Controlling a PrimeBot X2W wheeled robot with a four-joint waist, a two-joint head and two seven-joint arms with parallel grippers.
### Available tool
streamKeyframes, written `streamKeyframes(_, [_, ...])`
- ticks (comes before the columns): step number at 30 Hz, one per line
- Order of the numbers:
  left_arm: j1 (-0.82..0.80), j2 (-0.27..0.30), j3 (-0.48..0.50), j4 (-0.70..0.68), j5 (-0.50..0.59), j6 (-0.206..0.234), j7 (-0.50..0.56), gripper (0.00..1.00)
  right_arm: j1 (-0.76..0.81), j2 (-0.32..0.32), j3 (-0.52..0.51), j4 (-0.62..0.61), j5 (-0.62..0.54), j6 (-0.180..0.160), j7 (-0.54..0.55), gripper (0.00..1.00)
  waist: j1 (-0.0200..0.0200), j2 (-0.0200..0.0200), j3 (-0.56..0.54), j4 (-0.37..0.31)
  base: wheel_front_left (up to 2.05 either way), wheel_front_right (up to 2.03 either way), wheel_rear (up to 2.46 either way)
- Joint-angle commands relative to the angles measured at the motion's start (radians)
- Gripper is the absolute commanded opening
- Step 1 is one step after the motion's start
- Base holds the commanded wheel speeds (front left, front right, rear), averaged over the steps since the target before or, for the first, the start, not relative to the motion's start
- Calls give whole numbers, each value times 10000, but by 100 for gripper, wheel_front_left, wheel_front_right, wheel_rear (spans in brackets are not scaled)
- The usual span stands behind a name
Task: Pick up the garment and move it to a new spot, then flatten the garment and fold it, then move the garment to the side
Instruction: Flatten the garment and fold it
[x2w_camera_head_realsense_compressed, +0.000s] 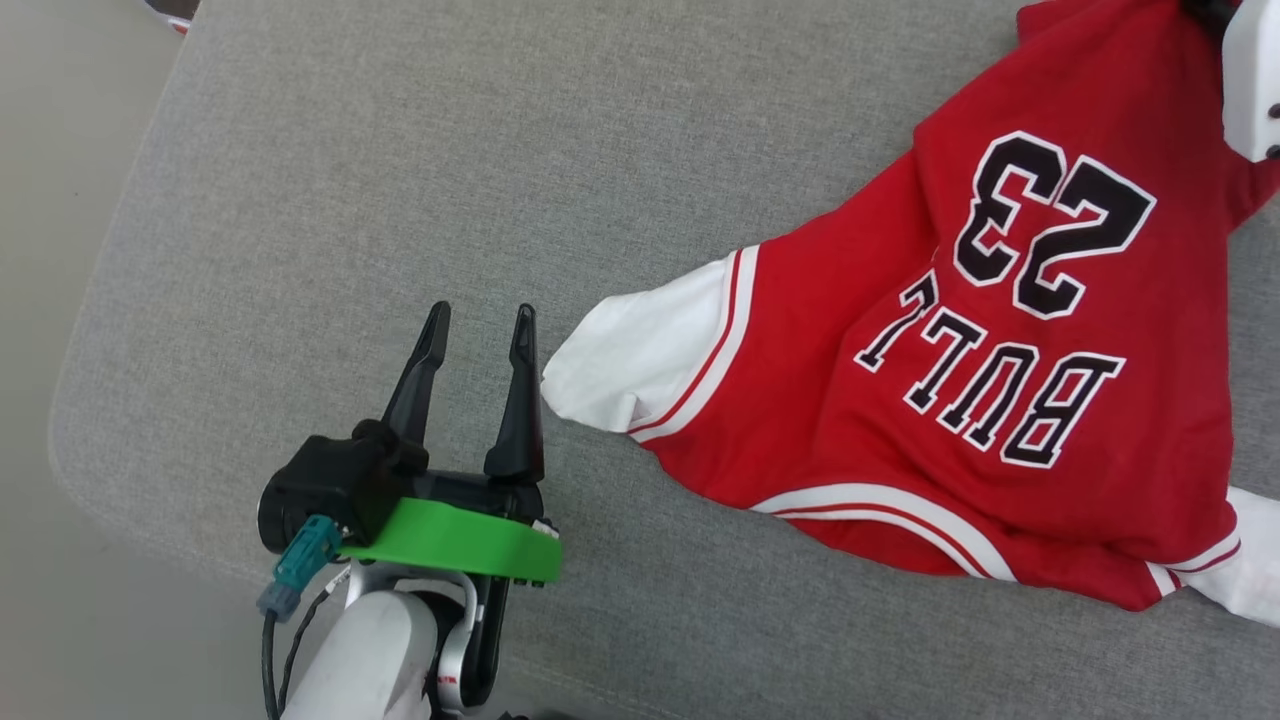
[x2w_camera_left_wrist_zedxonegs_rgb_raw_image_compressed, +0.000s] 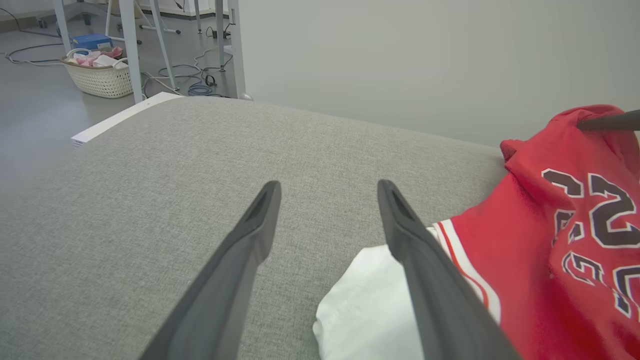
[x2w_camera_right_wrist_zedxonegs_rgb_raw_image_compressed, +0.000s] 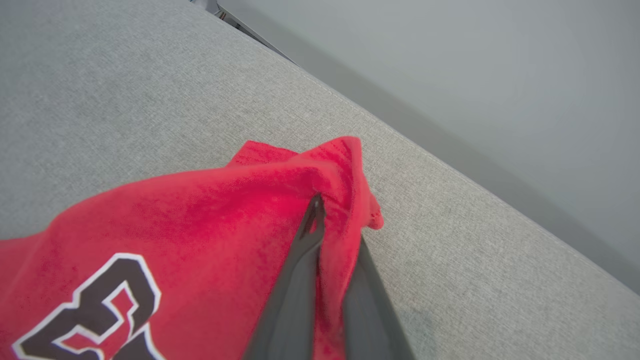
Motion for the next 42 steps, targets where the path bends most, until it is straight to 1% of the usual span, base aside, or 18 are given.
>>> streamKeyframes(1, [-290, -76, -22, 90, 85, -90, -53, 100, -84, 17, 105, 321, -82, -6, -282, 0, 0, 0, 391, 158, 0, 0, 0])
streamKeyframes(4, [-411, -174, -32, 221, 150, -184, -60, 100, 75, 110, 374, 889, -141, -6, -683, 0, 0, 0, 432, 162, 0, 0, 0])
streamKeyframes(8, [-482, -270, -25, 369, 235, -288, -65, 100, 485, 353, 614, 1604, 105, -6, -1166, 0, 0, 0, 312, 121, 0, 0, 0])
streamKeyframes(9, [-476, -280, -12, 403, 258, -306, -65, 100, 582, 425, 684, 1743, 181, -6, -1301, 20, 0, 0, 254, 95, 0, 0, 0])
streamKeyframes(10, [-465, -283, 4, 430, 275, -319, -65, 100, 669, 494, 719, 1856, 281, -6, -1393, 58, 0, 0, 190, 68, 0, 0, 0])
streamKeyframes(11, [-442, -274, 23, 469, 294, -330, -66, 100, 773, 590, 744, 1968, 417, -6, -1528, 100, 0, 0, 88, 26, 0, 0, 0])
streamKeyframes(14, [-361, -219, 80, 543, 333, -338, -66, 100, 946, 757, 836, 2127, 570, -6, -2124, 100, 0, 0, -215, -109, 0, 0, 0])
streamKeyframes(19, [-56, 6, 217, 603, 370, -252, -56, 100, 1363, 1058, 714, 2338, 516, -6, -3759, 100, 0, 0, -966, -478, 0, 0, 0])
streamKeyframes(23, [337, 221, 366, 553, 331, -92, 74, 100, 2068, 1335, 259, 2329, 307, -6, -5415, 100, 0, 0, -1671, -885, 0, 0, 0])
streamKeyframes(25, [541, 313, 427, 484, 310, -1, 176, 100, 2495, 1431, -1, 2298, 145, -6, -6072, 100, 0, 0, -1928, -1058, 0, 0, 0])
streamKeyframes(27, [736, 402, 484, 414, 291, 86, 275, 100, 2989, 1537, -295, 2183, 39, -6, -6641, 100, 0, 0, -2175, -1235, 0, 0, 0])
streamKeyframes(29, [925, 490, 528, 347, 274, 155, 372, 100, 3554, 1609, -600, 2037, -35, -6, -6987, 100, 0, 0, -2405, -1393, 0, 0, 0])
streamKeyframes(34, [1360, 628, 616, 75, 240, 362, 567, 100, 4956, 1733, -1563, 1309, -316, -6, -7425, 100, 0, 0, -2805, -1757, 0, 0, 0])
streamKeyframes(35, [1557, 694, 643, -64, 209, 442, 680, 100, 6001, 1785, -2429, 677, -664, -6, -7523, 100, 0, 0, -2988, -1929, 0, 0, 0])
streamKeyframes(36, [1601, 716, 651, -96, 200, 458, 706, 100, 6321, 1810, -2699, 491, -774, -6, -7502, 100, 0, 0, -3036, -1978, 0, 0, 0])
streamKeyframes(38, [1697, 762, 677, -158, 179, 497, 755, 100, 7086, 1913, -3356, 33, -1010, -6, -7352, 100, 0, 0, -3127, -2092, 0, 0, 0])
streamKeyframes(42, [1871, 829, 728, -245, 126, 569, 820, 100, 8784, 2240, -4791, -1038, -1479, -6, -6489, 100, 0, 0, -3263, -2321, 0, 0, 0])
